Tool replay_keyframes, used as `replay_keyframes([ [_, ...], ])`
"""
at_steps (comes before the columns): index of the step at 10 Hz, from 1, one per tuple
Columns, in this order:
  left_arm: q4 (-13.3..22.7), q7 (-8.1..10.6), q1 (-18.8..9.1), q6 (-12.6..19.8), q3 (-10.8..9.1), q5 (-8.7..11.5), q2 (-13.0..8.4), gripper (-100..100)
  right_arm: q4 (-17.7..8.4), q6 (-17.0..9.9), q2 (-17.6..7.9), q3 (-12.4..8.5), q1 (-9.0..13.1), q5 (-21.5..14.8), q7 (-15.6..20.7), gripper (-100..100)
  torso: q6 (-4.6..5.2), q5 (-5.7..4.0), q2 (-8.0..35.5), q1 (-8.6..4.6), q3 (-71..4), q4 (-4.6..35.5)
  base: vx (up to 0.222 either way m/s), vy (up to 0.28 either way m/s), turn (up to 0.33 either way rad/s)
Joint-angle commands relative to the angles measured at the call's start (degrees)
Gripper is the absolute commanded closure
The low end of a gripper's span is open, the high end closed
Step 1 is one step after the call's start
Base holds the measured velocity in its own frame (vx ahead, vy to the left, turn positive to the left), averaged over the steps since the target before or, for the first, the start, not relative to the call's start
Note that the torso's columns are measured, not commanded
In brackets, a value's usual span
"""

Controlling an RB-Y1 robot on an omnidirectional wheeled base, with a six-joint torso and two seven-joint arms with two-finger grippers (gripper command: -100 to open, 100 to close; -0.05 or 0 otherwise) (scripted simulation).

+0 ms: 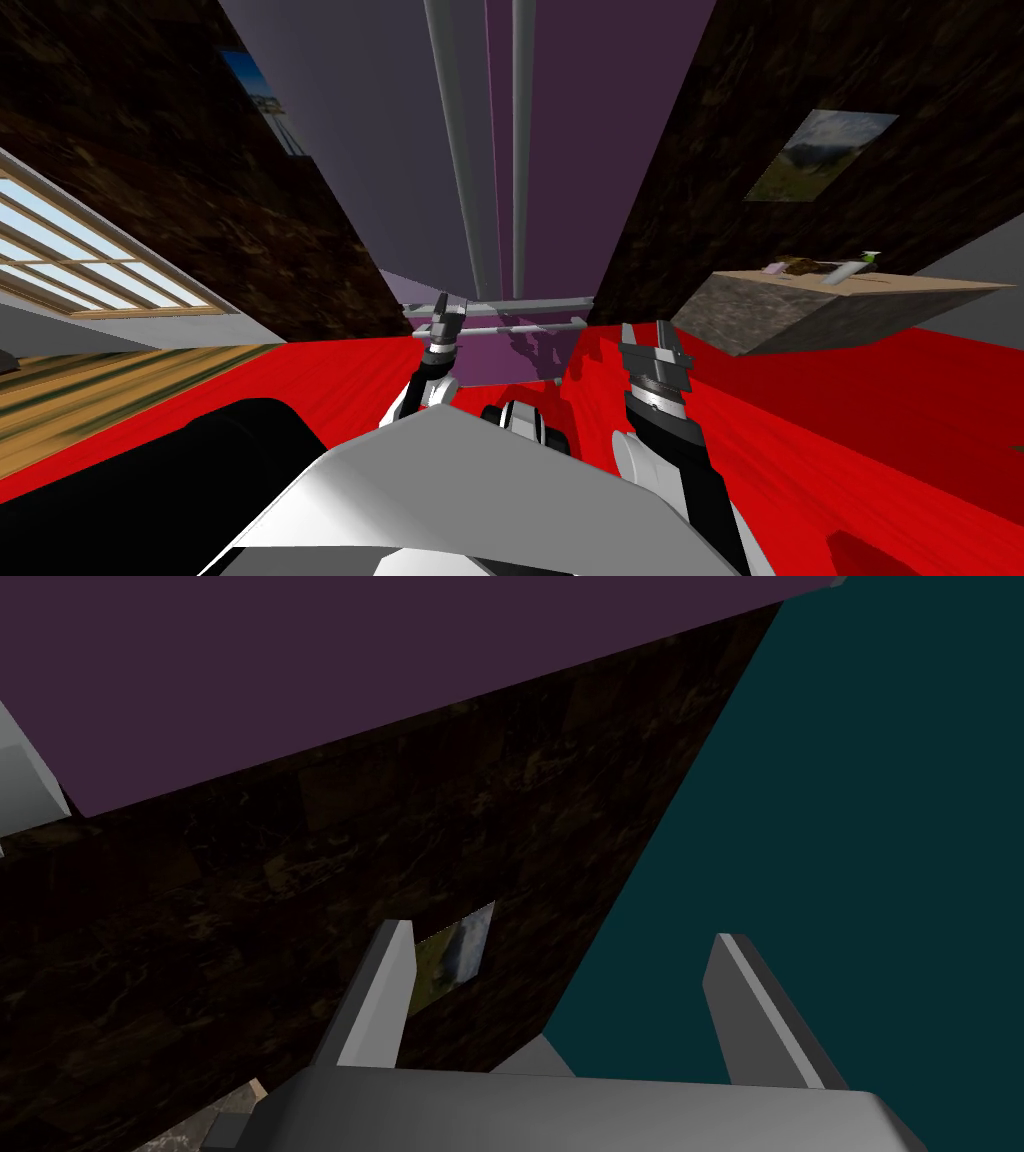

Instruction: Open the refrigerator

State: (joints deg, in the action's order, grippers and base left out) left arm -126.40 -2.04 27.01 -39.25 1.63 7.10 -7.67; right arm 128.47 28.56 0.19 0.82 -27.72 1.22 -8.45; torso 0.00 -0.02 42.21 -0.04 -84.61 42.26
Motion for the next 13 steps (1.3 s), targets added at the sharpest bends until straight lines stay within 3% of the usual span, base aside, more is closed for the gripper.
replay_keyframes([
  [1,2.7,1.16,-0.1,-3.6,-0.11,1.3,-0.3,-100,0.0,0.0,0.0,0.0,0.0,0.0,0.0,0,0.0,0.02,0.1,0.05,0.1,0.0,0.083,-0.104,0.022],
  [8,8.4,3.69,-0.2,-11.4,-0.29,4.3,-1.5,-100,0.0,0.0,0.0,0.0,0.0,0.0,0.0,0,0.0,0.01,0.1,0.03,0.1,0.0,0.075,-0.103,0.025],
  [13,12.4,5.5,-0.3,-17.0,-0.42,6.4,-3.6,-100,0.0,0.0,0.0,0.0,0.0,0.0,0.0,0,0.0,0.01,0.1,0.02,0.1,0.0,0.072,-0.1,0.025],
])
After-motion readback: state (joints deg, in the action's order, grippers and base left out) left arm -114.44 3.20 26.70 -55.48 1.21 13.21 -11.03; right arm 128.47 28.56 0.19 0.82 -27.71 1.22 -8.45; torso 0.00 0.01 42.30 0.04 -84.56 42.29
